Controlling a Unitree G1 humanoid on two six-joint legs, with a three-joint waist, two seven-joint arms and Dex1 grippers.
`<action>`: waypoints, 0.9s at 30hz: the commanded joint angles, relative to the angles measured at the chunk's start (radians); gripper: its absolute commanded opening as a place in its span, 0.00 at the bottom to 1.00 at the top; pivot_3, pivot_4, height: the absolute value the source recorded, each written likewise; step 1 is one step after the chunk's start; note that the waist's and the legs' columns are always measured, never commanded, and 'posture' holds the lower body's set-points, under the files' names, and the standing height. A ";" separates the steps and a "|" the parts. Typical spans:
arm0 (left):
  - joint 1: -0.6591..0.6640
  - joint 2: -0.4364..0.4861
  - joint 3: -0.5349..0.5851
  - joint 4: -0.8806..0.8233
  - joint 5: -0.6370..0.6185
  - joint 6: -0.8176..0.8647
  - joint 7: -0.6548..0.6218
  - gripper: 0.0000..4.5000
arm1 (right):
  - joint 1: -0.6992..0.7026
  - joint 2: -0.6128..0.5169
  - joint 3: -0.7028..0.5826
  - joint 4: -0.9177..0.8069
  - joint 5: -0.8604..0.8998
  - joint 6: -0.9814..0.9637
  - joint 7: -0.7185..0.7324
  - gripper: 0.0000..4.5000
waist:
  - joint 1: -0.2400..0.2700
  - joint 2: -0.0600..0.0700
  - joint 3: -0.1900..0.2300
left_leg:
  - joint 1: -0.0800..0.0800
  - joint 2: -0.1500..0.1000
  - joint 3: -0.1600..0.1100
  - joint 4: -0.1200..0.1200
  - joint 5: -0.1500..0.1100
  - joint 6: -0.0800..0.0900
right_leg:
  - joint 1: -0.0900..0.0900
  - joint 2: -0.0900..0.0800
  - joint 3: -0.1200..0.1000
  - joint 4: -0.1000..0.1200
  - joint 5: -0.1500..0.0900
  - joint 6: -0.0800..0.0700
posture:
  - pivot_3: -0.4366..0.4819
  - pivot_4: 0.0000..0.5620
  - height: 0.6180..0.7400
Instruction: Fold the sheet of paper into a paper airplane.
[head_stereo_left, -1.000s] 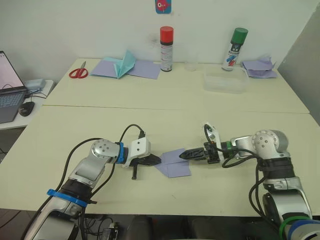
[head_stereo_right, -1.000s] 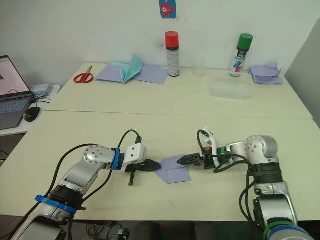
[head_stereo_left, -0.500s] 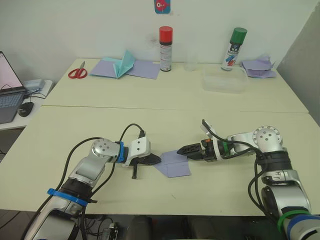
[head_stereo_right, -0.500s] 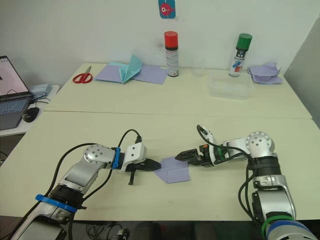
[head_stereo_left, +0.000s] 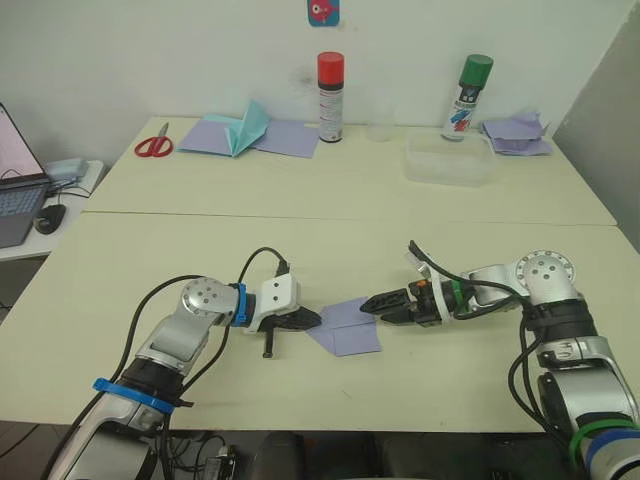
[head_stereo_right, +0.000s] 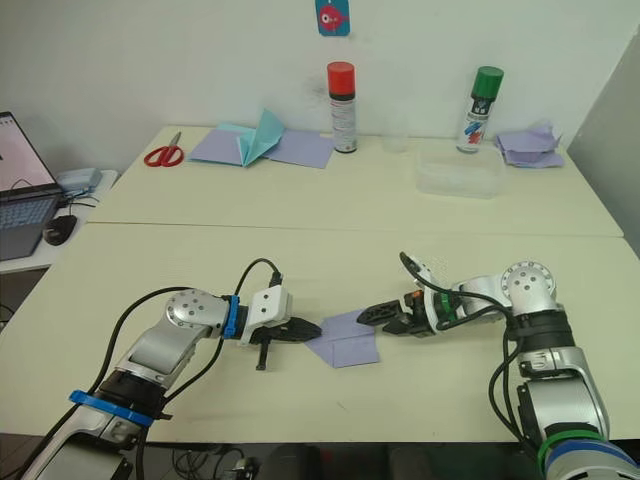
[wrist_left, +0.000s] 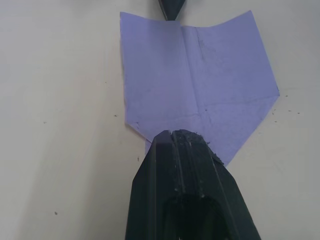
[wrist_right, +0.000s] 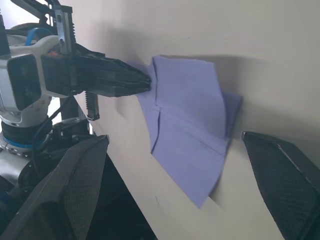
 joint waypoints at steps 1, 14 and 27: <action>0.017 0.008 -0.024 0.028 0.053 0.021 0.016 0.00 | 0.023 0.062 -0.025 0.014 0.003 0.011 -0.047 1.00 | -0.002 0.000 0.000 | 0.000 0.000 0.000 0.000 0.000 0.000 | 0.000 0.000 0.000 0.000 0.000 0.000 | 0.48 0.27 1.00; 0.022 0.008 -0.027 0.023 0.061 0.018 0.013 0.00 | 0.060 0.135 -0.111 -0.022 -0.081 0.011 -0.029 0.87 | -0.021 0.000 0.000 | 0.002 0.000 0.000 -0.004 0.000 0.000 | 0.000 0.000 0.000 -0.001 0.000 0.000 | 0.48 0.27 1.00; 0.030 0.040 0.001 0.017 0.045 0.017 -0.003 0.00 | 0.096 0.124 -0.134 -0.070 -0.121 0.011 -0.025 0.01 | -0.021 -0.001 -0.001 | 0.001 0.001 0.001 -0.011 0.000 0.000 | 0.000 0.000 0.000 -0.011 0.001 0.001 | 0.48 0.27 1.00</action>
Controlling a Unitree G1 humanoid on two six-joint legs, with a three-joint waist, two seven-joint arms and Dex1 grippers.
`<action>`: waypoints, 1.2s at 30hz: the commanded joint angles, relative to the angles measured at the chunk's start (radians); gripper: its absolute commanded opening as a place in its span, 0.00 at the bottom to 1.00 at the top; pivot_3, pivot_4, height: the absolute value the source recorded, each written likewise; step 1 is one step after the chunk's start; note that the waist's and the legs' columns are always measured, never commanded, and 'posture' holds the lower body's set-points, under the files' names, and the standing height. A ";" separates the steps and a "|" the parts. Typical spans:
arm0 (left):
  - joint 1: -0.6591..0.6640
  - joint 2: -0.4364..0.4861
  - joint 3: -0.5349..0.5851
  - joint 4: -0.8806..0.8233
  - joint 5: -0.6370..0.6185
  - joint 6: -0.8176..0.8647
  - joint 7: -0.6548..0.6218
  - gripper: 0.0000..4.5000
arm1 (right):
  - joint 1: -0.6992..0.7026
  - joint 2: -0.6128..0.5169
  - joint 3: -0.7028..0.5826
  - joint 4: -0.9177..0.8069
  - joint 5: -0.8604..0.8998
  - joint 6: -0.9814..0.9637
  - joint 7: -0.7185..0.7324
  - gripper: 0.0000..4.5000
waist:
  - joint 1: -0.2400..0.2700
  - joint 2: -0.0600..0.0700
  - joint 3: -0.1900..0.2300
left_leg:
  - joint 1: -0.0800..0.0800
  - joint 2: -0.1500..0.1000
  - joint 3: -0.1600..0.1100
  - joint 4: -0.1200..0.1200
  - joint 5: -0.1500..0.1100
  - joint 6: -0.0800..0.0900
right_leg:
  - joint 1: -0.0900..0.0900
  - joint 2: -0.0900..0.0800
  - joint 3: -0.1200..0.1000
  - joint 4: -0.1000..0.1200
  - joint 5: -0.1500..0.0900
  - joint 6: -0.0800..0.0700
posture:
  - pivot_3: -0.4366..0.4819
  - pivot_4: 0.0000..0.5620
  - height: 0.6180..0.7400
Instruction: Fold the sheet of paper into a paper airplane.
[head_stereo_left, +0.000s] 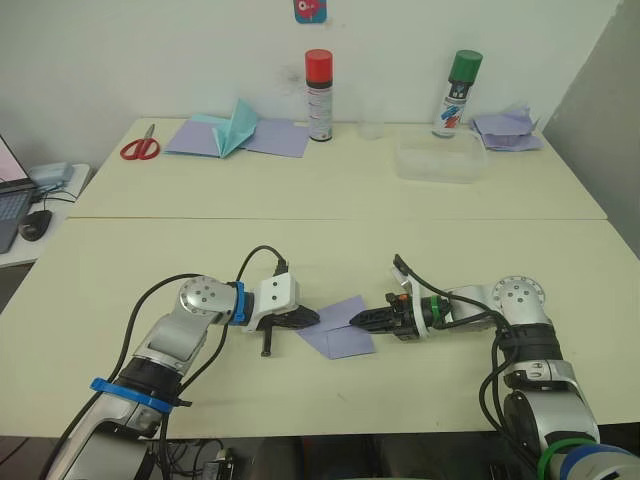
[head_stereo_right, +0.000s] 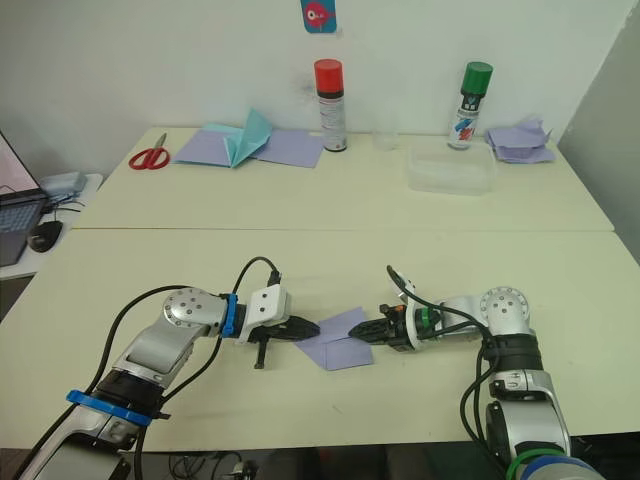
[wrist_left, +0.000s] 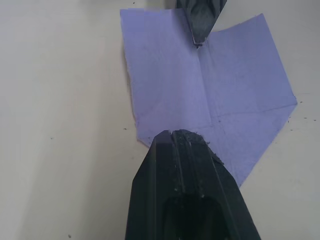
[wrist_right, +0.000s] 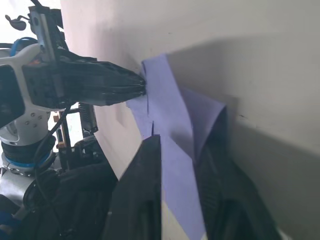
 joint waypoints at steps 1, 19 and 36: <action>0.032 0.032 -0.001 0.018 0.027 0.026 -0.002 0.00 | 0.010 0.002 -0.022 -0.021 -0.016 0.006 -0.002 0.01 | 0.000 0.000 0.000 | 0.000 0.000 0.000 0.000 0.000 0.000 | 0.000 0.000 0.000 0.000 0.000 0.000 | 0.48 0.27 1.00; 0.059 0.332 0.379 -0.121 -0.273 0.344 -0.095 0.00 | -0.066 -0.137 0.276 -0.505 -0.457 -0.653 0.729 0.01 | -0.002 0.001 0.004 | -0.032 -0.002 -0.002 0.001 0.000 -0.001 | -0.035 0.001 -0.001 0.010 0.002 -0.002 | 0.48 0.27 1.00; 0.220 0.346 0.401 -0.283 -0.282 0.341 -0.069 0.00 | -0.002 -0.036 0.515 0.056 -1.002 -2.273 1.509 0.01 | 0.008 0.000 0.021 | -0.029 -0.001 -0.003 0.017 0.001 -0.001 | -0.029 0.001 -0.005 0.018 0.003 -0.004 | 0.48 0.27 1.00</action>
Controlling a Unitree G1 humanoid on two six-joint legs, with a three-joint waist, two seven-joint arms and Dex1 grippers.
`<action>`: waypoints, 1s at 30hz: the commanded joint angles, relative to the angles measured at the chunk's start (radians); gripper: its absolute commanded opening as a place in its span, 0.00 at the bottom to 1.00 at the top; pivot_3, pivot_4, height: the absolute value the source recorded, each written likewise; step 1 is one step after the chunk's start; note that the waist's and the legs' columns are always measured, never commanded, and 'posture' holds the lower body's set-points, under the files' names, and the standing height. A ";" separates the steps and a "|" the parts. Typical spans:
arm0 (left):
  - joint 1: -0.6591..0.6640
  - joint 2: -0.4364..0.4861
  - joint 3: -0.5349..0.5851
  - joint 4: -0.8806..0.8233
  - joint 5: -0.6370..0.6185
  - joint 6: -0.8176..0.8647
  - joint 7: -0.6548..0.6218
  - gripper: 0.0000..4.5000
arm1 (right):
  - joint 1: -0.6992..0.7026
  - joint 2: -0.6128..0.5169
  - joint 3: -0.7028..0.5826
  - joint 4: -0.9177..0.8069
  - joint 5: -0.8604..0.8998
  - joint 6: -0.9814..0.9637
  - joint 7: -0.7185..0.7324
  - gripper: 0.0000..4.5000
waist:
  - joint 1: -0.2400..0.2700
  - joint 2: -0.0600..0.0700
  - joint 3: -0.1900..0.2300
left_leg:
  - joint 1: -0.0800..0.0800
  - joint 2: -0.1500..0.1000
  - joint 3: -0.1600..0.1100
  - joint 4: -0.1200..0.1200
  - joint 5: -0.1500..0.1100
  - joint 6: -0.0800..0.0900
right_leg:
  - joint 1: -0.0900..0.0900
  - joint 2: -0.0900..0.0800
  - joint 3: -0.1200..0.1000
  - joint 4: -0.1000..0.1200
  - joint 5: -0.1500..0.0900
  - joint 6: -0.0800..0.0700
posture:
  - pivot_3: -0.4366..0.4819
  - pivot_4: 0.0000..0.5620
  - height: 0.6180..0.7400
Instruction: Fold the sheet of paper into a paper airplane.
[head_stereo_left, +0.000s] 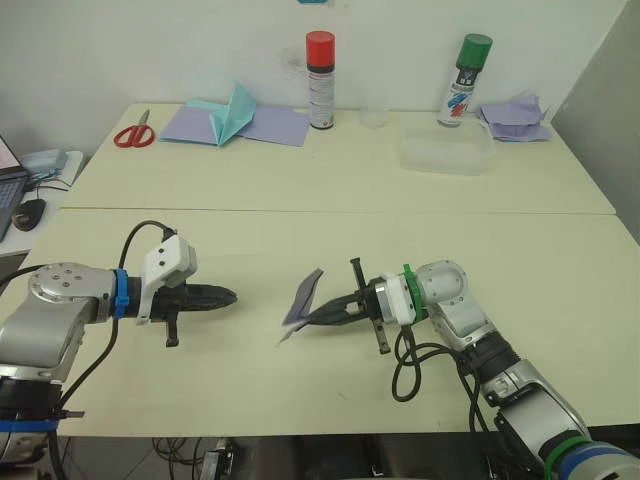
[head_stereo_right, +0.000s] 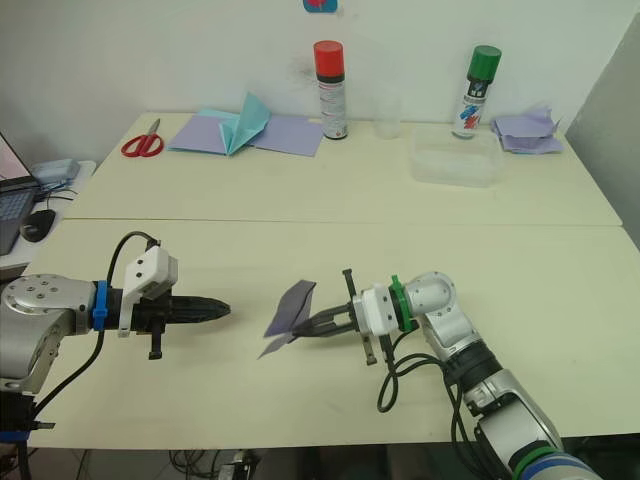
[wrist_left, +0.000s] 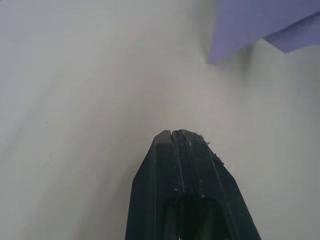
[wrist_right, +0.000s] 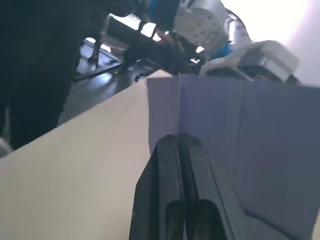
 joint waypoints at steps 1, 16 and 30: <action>0.020 -0.005 0.023 -0.054 -0.017 -0.007 0.017 0.00 | -0.002 -0.029 -0.044 -0.005 0.020 -0.038 0.034 0.01 | 0.004 0.000 0.001 | 0.000 0.000 0.000 0.001 0.000 0.000 | 0.000 -0.001 0.000 0.000 0.000 0.000 | 0.48 0.27 1.00; -0.051 -0.039 -0.057 -0.009 0.012 -0.037 0.001 0.00 | 0.140 -0.322 -0.070 -0.156 -0.130 0.098 -0.016 0.01 | 0.024 0.000 0.001 | 0.004 -0.001 0.003 0.002 0.000 0.000 | 0.000 -0.001 0.003 0.009 -0.001 -0.002 | 0.48 0.27 1.00; -0.106 -0.080 -0.119 -0.014 0.019 -0.051 -0.012 0.00 | 0.123 -0.507 -0.137 -0.148 -0.167 0.177 -0.010 1.00 | 0.023 0.000 0.001 | 0.007 -0.001 0.006 0.005 0.000 0.000 | 0.000 0.000 0.006 0.014 -0.001 -0.002 | 0.48 0.27 1.00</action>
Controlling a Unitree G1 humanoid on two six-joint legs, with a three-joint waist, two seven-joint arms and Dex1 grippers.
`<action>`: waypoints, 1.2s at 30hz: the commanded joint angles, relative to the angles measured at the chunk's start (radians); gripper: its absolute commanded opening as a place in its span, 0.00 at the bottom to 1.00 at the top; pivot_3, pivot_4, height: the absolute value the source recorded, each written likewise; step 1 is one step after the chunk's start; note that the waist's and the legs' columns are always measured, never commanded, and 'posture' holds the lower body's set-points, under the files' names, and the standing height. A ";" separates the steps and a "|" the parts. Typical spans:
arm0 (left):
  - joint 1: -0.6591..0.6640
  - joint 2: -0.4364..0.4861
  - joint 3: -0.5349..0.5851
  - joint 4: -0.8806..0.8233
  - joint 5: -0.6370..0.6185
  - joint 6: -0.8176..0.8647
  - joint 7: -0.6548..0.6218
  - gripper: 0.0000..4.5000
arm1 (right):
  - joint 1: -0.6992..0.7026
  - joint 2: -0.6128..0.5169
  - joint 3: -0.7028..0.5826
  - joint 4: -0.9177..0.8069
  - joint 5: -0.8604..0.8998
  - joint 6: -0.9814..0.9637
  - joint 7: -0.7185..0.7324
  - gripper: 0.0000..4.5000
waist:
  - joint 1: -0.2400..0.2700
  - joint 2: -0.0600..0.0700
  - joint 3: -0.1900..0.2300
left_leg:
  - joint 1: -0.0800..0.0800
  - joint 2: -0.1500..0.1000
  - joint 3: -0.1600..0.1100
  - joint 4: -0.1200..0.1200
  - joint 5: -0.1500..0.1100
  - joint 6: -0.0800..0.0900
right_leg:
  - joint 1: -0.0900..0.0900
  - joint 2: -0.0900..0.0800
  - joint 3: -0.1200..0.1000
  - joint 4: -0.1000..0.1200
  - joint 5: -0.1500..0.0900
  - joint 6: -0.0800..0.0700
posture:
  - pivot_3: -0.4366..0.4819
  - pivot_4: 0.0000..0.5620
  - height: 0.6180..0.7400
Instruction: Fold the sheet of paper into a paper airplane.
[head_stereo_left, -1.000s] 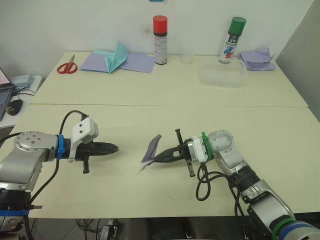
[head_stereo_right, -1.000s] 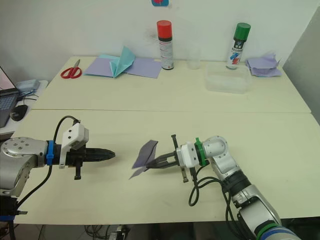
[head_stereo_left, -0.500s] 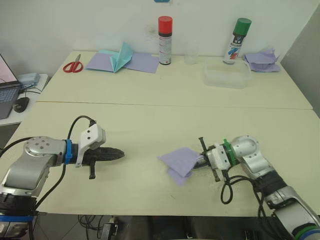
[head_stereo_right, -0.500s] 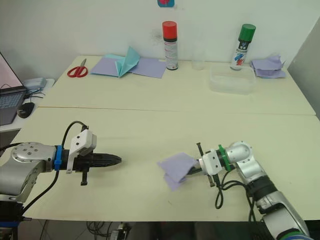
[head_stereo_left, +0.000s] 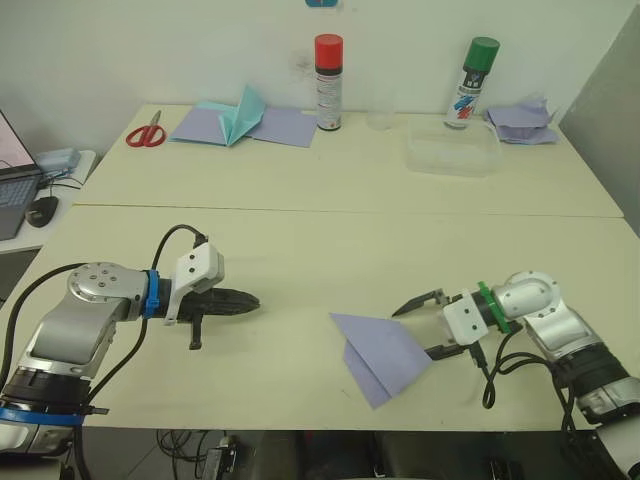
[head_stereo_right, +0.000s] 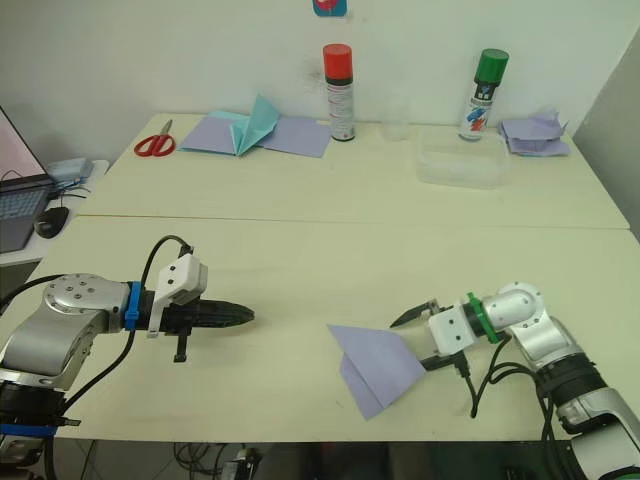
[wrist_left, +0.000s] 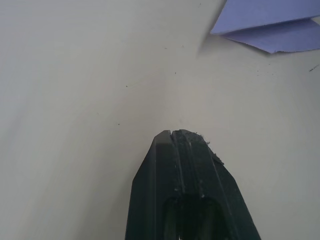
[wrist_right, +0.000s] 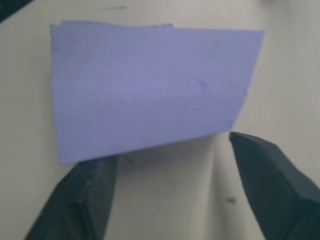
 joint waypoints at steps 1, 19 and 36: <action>-0.020 -0.019 -0.014 -0.042 -0.011 -0.005 -0.005 0.00 | -0.004 -0.050 -0.053 -0.043 0.043 0.083 0.020 1.00 | 0.000 0.000 0.000 | 0.000 0.000 0.000 0.001 0.000 0.000 | 0.000 0.000 0.000 0.000 0.000 0.000 | 0.48 0.27 1.00; -0.280 -0.274 -0.238 0.086 0.061 -0.085 -0.071 0.66 | 0.056 0.036 -0.123 -0.520 0.462 1.438 -0.337 1.00 | 0.002 0.000 0.000 | -0.001 0.000 -0.004 0.010 0.000 0.000 | 0.005 0.004 -0.001 0.002 0.000 0.001 | 0.48 0.27 1.00; -0.362 -0.428 -0.315 0.420 0.305 -0.784 0.008 0.99 | 0.051 0.078 -0.130 -0.566 0.490 1.568 -0.431 1.00 | 0.002 0.000 0.000 | -0.002 -0.001 -0.006 0.010 0.000 0.001 | 0.005 0.005 -0.002 0.001 0.000 0.001 | 0.48 0.27 1.00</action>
